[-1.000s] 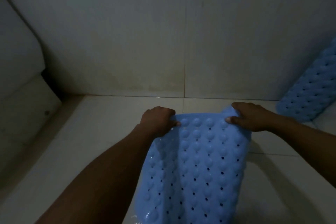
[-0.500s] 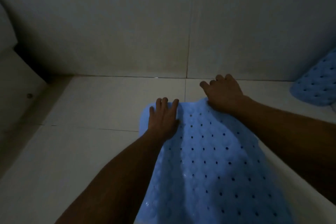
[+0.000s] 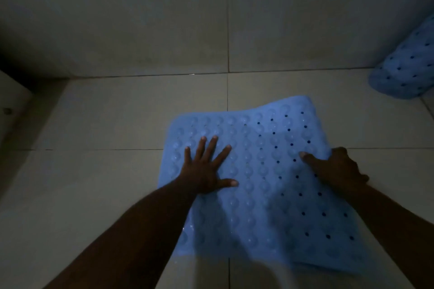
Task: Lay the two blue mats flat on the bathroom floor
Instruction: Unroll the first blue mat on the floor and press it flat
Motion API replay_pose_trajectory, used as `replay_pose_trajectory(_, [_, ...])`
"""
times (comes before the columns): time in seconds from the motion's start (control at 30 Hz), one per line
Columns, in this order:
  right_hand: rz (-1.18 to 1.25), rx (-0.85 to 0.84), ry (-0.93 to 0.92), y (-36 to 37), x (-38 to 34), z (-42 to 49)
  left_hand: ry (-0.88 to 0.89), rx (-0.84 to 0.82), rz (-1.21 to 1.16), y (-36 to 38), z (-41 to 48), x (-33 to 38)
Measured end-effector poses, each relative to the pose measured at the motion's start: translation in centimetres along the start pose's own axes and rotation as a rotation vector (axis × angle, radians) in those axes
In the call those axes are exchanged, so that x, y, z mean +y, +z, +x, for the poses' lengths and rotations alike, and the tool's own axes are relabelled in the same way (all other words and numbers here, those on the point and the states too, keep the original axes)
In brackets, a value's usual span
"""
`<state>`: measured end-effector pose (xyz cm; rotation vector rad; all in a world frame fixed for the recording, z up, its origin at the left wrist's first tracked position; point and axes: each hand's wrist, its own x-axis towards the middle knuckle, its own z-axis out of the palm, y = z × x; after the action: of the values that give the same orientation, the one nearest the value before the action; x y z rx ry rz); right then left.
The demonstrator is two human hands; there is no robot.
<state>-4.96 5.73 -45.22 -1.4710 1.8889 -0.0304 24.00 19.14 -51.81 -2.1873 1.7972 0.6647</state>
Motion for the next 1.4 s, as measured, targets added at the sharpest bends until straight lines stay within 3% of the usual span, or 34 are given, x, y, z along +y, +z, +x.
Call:
replay_pose_trajectory(0.13, [0.260,-0.186,0.035,-1.6,0.0,0.8,-0.002,-0.047,0.031,-1.9,0.1,-0.4])
replay_pose_trajectory(0.27, [0.352,-0.309,0.046,-3.1,-1.0,0.1,-0.058,-0.163,-0.079,-1.3,-1.0,1.9])
replay_pose_trajectory(0.37, [0.343,-0.401,0.055,-4.1,-1.2,-0.4,-0.040,-0.217,-0.037,-0.2,-1.4,2.0])
replay_pose_trajectory(0.43, [0.336,-0.326,0.033,-4.6,-1.1,-0.5,-0.040,-0.227,-0.031,-0.2,-1.3,1.7])
replay_pose_trajectory(0.6, [0.066,0.223,-0.082,-6.3,-1.0,-1.1,-0.062,-0.253,-0.013,-0.2,-0.9,1.9])
replay_pose_trajectory(0.67, [-0.039,0.336,-0.167,-6.4,-0.7,-1.8,-0.075,-0.263,-0.014,-0.4,-1.0,1.9])
replay_pose_trajectory(0.77, [-0.053,0.333,-0.184,-5.3,0.0,-2.1,-0.086,-0.272,-0.013,-0.8,-1.2,2.1])
replay_pose_trajectory(0.97, [0.285,-0.059,0.018,-5.4,1.4,-0.1,-0.090,-0.287,-0.012,-1.5,-1.8,1.8])
replay_pose_trajectory(1.03, [0.287,-0.081,0.035,-6.0,2.0,0.4,-0.100,-0.292,-0.004,-1.5,-1.9,1.5])
replay_pose_trajectory(1.17, [0.183,0.140,0.005,-7.2,1.8,0.6,-0.121,-0.308,-0.026,-1.5,-2.0,0.8])
replay_pose_trajectory(1.4, [-0.084,0.542,-0.267,-5.3,0.0,-2.0,-0.186,-0.336,-0.072,-1.0,-1.6,0.4])
